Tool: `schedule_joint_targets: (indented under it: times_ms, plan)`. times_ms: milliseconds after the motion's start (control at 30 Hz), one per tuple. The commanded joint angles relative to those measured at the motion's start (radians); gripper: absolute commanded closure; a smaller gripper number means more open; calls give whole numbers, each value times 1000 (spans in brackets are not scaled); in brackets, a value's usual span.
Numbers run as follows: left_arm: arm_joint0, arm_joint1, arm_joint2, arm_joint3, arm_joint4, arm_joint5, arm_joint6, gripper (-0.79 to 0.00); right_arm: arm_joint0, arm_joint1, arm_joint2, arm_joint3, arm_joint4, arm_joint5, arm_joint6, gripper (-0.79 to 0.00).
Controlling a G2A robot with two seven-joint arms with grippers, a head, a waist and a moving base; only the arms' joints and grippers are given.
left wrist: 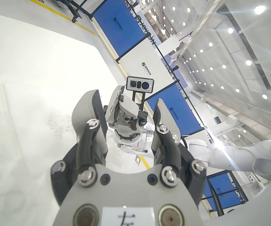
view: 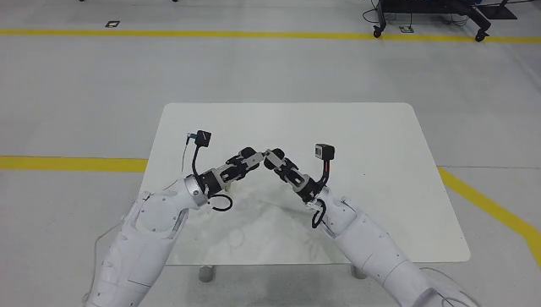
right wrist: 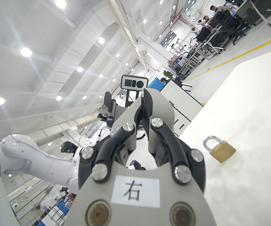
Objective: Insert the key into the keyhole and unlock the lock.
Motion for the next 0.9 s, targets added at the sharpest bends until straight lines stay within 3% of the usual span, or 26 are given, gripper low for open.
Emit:
schedule_joint_targets:
  times_ms: [0,133,333,367,533,867]
  plan:
    - [0,0,2,-1,1,-1,1,-372,0,0,0,0,0,0,0,0]
    - [0,2,3,-2,9,0,5,-305,0,0,0,0,0,0,0,0]
    - [1,4,10,-7,44,1,10,-265,0,0,0,0,0,0,0,0]
    - [2,4,10,-8,47,-1,13,-203,0,0,0,0,0,0,0,0]
    - [2,6,11,-9,59,-1,25,-129,0,0,0,0,0,0,0,0]
    - [3,8,13,-12,83,6,42,-40,0,0,0,0,0,0,0,0]
